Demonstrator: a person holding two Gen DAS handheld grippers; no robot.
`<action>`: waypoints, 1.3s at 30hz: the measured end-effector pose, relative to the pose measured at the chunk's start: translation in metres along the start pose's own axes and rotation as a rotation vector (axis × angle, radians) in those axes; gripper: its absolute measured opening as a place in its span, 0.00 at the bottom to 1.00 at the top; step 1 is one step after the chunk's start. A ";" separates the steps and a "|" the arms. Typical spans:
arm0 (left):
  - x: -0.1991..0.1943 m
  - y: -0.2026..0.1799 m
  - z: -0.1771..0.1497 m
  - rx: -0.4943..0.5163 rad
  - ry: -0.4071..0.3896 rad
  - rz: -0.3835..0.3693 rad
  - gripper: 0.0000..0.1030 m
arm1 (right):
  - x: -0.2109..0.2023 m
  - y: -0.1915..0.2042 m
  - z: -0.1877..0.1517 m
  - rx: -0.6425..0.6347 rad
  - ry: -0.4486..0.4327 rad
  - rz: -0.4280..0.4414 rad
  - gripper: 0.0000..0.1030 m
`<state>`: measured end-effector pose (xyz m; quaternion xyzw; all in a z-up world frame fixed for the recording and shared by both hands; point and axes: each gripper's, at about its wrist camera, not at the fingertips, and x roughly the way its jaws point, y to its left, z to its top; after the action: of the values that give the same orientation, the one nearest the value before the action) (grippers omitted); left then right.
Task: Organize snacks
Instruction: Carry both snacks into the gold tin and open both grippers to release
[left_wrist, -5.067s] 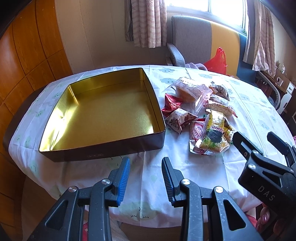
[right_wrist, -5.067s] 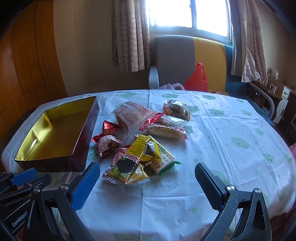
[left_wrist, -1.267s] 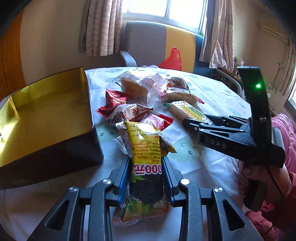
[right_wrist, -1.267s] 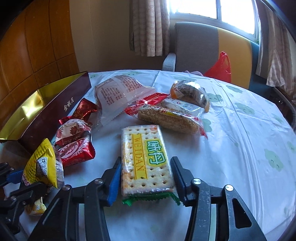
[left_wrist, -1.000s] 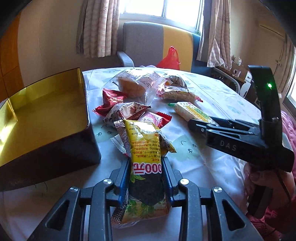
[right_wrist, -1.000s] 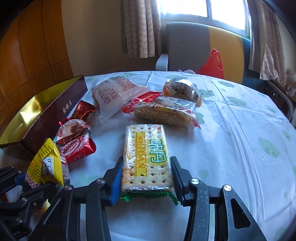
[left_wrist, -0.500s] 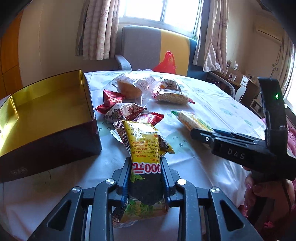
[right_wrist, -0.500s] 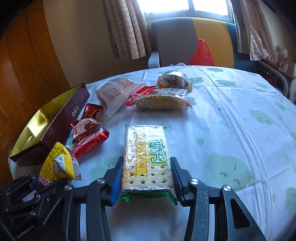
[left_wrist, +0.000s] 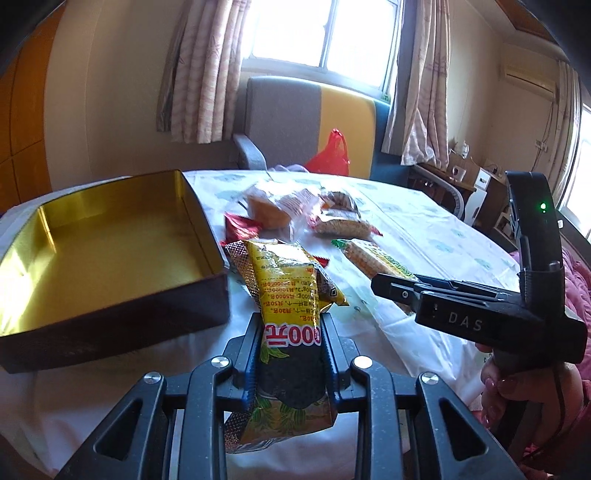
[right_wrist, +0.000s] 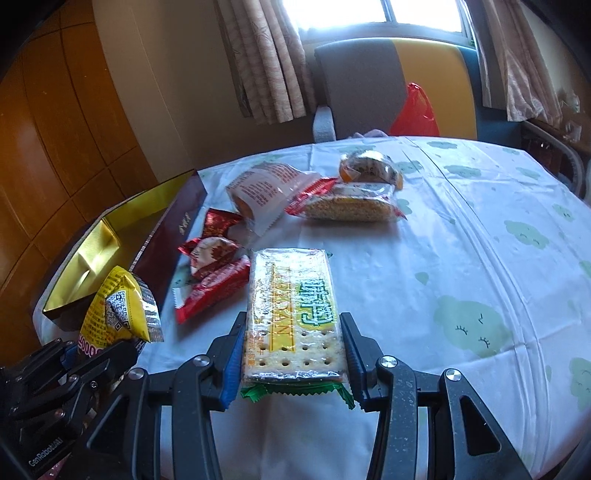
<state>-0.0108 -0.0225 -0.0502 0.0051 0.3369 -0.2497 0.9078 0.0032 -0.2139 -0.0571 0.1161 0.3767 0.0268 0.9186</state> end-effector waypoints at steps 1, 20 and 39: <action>-0.003 0.003 0.001 -0.003 -0.006 0.003 0.28 | -0.002 0.004 0.002 -0.004 -0.005 0.007 0.46; -0.045 0.098 0.018 -0.153 -0.083 0.192 0.28 | -0.002 0.088 0.032 -0.144 -0.033 0.133 0.46; -0.029 0.199 0.029 -0.221 0.020 0.325 0.29 | 0.043 0.172 0.052 -0.266 0.024 0.205 0.46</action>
<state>0.0787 0.1600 -0.0417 -0.0379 0.3662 -0.0613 0.9277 0.0772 -0.0506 -0.0104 0.0311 0.3668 0.1715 0.9138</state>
